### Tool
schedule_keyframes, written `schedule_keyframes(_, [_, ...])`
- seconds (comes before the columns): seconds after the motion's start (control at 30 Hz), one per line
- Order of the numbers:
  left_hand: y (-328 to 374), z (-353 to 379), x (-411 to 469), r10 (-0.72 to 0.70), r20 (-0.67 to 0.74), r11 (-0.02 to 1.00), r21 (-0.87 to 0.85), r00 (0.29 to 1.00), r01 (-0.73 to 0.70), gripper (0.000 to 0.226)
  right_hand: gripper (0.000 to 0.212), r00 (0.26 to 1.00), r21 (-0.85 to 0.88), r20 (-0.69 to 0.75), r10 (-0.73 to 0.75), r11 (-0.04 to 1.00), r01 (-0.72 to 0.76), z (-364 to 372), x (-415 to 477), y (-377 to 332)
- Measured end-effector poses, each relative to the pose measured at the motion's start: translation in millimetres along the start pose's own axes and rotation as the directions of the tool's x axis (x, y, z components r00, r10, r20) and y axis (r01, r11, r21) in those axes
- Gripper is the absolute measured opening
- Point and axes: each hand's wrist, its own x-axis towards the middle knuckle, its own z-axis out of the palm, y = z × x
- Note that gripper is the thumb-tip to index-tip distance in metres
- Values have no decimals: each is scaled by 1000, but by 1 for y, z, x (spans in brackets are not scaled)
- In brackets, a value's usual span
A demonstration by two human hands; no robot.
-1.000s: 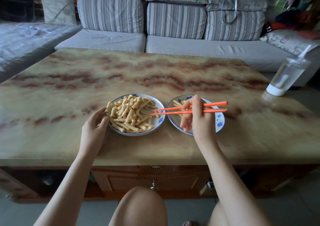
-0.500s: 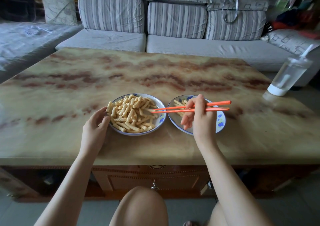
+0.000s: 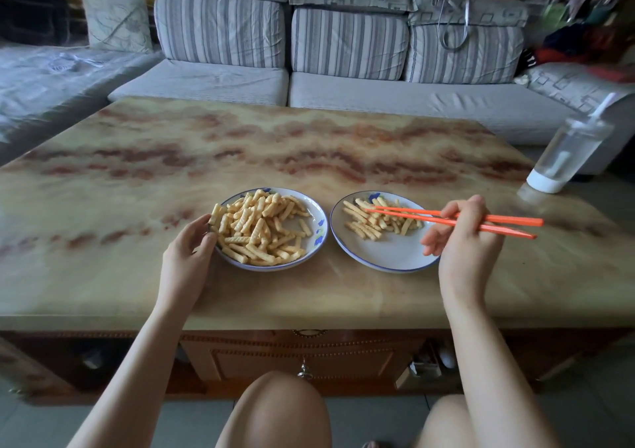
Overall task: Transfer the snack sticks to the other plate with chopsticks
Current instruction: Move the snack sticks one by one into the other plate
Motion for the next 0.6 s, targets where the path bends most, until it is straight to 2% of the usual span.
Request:
schedule_keyframes(0.2, [0, 0, -1, 3, -1, 1000, 5, 1000, -3, 36, 42, 999, -51, 39, 21, 999, -19, -3, 1, 3])
schedule_keyframes(0.37, [0, 0, 0, 6, -6, 1000, 16, 1000, -5, 36, 41, 998, 1, 54, 15, 1000, -15, 0, -2, -1])
schedule_keyframes(0.6, [1, 0, 0, 6, -5, 1000, 20, 1000, -6, 36, 44, 961, 4, 265, 83, 996, -87, 25, -18, 4])
